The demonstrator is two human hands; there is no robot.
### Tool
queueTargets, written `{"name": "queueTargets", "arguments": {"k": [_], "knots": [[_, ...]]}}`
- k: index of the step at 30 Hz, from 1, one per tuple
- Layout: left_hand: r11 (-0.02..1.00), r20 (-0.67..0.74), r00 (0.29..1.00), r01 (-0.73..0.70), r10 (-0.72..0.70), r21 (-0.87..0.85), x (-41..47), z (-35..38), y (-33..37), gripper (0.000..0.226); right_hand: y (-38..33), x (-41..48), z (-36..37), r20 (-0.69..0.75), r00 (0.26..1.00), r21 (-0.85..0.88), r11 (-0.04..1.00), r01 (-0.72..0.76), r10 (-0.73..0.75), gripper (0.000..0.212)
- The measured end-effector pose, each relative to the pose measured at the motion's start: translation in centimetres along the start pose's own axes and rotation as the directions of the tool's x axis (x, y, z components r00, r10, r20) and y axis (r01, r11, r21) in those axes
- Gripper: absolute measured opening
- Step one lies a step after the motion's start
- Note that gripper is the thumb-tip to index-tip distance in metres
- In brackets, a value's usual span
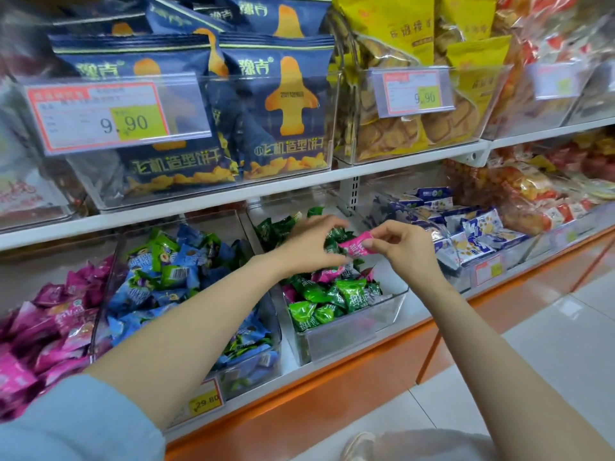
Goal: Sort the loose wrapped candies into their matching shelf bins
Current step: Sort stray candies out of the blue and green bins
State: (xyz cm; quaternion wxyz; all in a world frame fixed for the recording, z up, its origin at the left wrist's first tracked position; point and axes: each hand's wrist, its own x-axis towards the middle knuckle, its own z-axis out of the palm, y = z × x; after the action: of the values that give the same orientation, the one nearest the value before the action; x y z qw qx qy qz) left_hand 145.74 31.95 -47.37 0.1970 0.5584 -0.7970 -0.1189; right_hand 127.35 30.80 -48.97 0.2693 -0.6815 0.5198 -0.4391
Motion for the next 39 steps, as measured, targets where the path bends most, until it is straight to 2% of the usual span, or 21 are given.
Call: {"name": "queueTargets", "arguments": {"k": [2,4,5,6,8,10,12,14,17,19,21,23,25,26,29,32,34,37,39], "knots": [[0.988,0.024,1.0,-0.001,0.005,-0.155,-0.2,0.2,0.9,0.053,-0.7,-0.2,0.3,0.053,0.998,0.081,0.996,0.041,-0.046,0.007],[0.99,-0.04,0.999,0.018,-0.024,-0.139,-0.3,0.3,1.3,0.04,-0.9,-0.2,0.6,0.06,0.992,0.126,0.986,0.106,-0.114,0.01],[0.992,-0.09,0.995,0.04,-0.051,-0.121,-0.4,0.2,1.2,0.039,-0.5,-0.1,0.7,0.038,0.988,0.042,0.988,0.147,-0.149,0.013],[0.99,-0.139,0.986,0.07,-0.087,-0.126,-0.6,0.1,1.1,0.041,0.1,0.0,0.7,0.022,0.982,-0.152,0.97,0.19,-0.189,0.02],[0.971,-0.201,0.967,0.113,-0.156,-0.21,-0.9,-0.2,0.5,0.045,1.6,0.2,0.6,0.093,0.968,-0.567,0.786,0.246,-0.235,0.031],[0.953,-0.204,0.962,0.122,-0.183,-0.279,-1.4,-0.4,0.1,0.044,2.7,0.0,0.8,0.199,0.969,-0.725,0.643,0.244,-0.144,0.032],[0.939,-0.197,0.962,0.118,-0.188,-0.322,-1.9,-0.6,-0.1,0.041,3.0,0.0,1.2,0.198,0.97,-0.758,0.606,0.241,-0.139,0.022],[0.93,-0.207,0.958,0.119,-0.2,-0.348,-2.2,-0.5,-0.1,0.039,3.1,0.2,1.6,0.149,0.972,-0.757,0.611,0.232,-0.184,0.01],[0.893,-0.204,0.949,0.133,-0.239,-0.43,-2.4,-0.4,-0.5,0.041,3.6,0.3,2.0,0.101,0.972,-0.747,0.63,0.214,-0.212,0.013],[0.866,-0.173,0.953,0.139,-0.25,-0.481,-2.5,-0.5,-0.5,0.04,3.5,0.3,1.5,0.02,0.961,-0.713,0.67,0.208,-0.277,0.014],[0.868,-0.131,0.969,0.122,-0.209,-0.482,-2.6,-0.7,-0.3,0.037,2.1,0.5,0.6,-0.102,0.951,-0.632,0.757,0.165,-0.293,0.006],[0.892,-0.07,0.99,0.076,-0.12,-0.445,-2.9,-0.9,0.0,0.033,0.3,0.5,-0.1,-0.171,0.964,-0.452,0.886,0.108,-0.205,0.007],[0.909,-0.01,0.999,0.029,-0.037,-0.417,-3.3,-0.8,0.4,0.026,-1.2,0.0,-0.1,-0.131,0.987,-0.162,0.984,0.074,-0.096,0.009],[0.911,-0.001,1.0,0.015,-0.017,-0.412,-3.5,-0.6,0.6,0.024,-1.9,-0.5,0.1,-0.072,0.996,-0.046,0.998,0.044,-0.047,0.011],[0.894,-0.028,1.0,-0.004,-0.009,-0.447,-4.1,-0.4,0.6,0.022,-2.8,-1.7,1.1,0.108,0.994,0.111,0.994,0.019,-0.031,0.016],[0.87,-0.055,0.997,0.02,-0.053,-0.492,-4.9,-0.9,0.0,0.035,-3.1,-1.7,1.3,0.173,0.983,0.253,0.967,0.02,-0.065,0.018],[0.88,-0.094,0.992,0.032,-0.086,-0.474,-5.5,-1.5,-0.8,0.04,-1.9,-1.2,1.5,0.171,0.983,0.171,0.984,0.042,-0.071,0.024],[0.858,-0.143,0.977,0.063,-0.157,-0.509,-6.5,-2.5,-1.3,0.038,0.1,-0.5,2.6,0.292,0.95,-0.206,0.962,0.178,-0.113,0.021],[0.854,-0.153,0.971,0.08,-0.183,-0.514,-7.2,-3.0,-1.3,0.033,0.9,-0.1,3.4,0.346,0.933,-0.336,0.915,0.225,-0.103,0.016]]}}
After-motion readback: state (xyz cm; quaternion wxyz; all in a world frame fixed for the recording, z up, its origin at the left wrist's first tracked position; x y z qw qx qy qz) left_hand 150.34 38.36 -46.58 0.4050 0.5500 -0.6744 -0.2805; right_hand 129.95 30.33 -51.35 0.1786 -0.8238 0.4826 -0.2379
